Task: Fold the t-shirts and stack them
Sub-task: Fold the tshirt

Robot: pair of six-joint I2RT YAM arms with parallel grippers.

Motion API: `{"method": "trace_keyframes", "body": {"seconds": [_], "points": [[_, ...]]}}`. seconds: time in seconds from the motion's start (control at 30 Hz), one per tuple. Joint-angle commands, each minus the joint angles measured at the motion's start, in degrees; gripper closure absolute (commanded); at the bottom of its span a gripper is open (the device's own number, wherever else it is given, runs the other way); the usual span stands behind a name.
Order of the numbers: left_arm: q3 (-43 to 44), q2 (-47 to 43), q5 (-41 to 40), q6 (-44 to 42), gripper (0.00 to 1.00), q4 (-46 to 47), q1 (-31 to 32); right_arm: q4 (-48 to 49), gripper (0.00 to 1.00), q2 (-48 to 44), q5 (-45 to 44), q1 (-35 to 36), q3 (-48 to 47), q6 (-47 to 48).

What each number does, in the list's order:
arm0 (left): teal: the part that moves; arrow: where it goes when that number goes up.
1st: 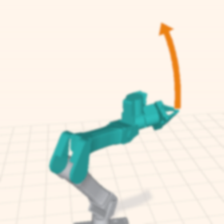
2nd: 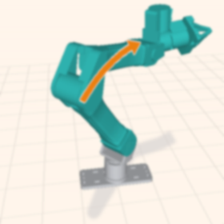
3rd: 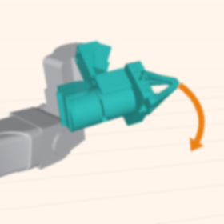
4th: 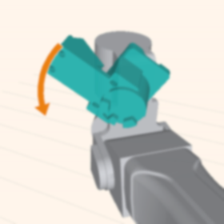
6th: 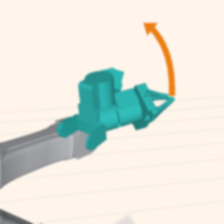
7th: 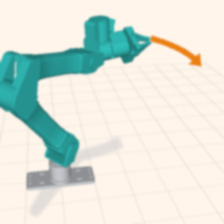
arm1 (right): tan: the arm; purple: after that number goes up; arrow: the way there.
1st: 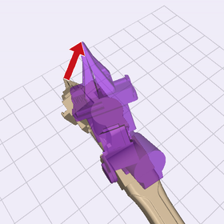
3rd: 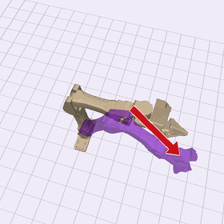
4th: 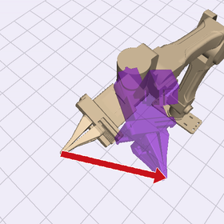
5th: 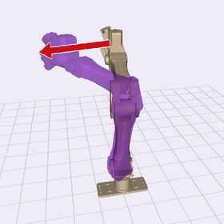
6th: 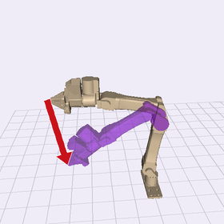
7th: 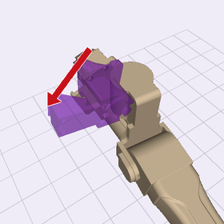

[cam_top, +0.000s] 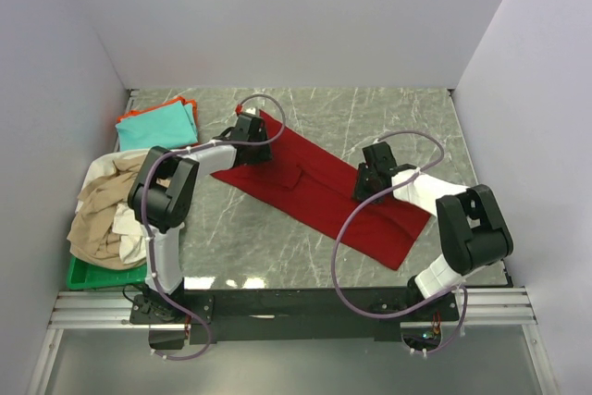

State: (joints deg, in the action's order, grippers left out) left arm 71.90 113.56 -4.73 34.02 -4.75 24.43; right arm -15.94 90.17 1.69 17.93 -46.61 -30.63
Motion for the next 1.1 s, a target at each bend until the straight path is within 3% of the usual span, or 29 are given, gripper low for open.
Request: {"method": "trace_keyframes", "body": {"seconds": [0.0, 0.27, 0.5, 0.73, 1.07], "points": [[2.8, 2.1, -0.5, -3.2, 0.5, -4.3, -0.7, -5.1, 0.64, -1.0, 0.5, 1.8, 0.6, -0.6], [7.2, -2.8, -2.6, -3.4, 0.49, -8.8, -0.7, -10.7, 0.64, -4.0, -5.8, 2.4, -3.7, 0.3], [0.3, -7.4, 3.0, 1.5, 0.49, -4.4, -0.7, -13.4, 0.64, -3.2, -12.2, 1.9, -4.2, 0.2], [-1.0, -2.7, 7.0, 4.4, 0.49, -2.6, -0.8, -11.5, 0.64, -2.5, -8.6, 2.5, -0.9, -0.4], [4.2, 5.4, 9.7, 4.3, 0.5, -2.5, -3.4, -11.3, 0.64, 2.9, -6.4, 11.1, -0.8, -3.9]]}}
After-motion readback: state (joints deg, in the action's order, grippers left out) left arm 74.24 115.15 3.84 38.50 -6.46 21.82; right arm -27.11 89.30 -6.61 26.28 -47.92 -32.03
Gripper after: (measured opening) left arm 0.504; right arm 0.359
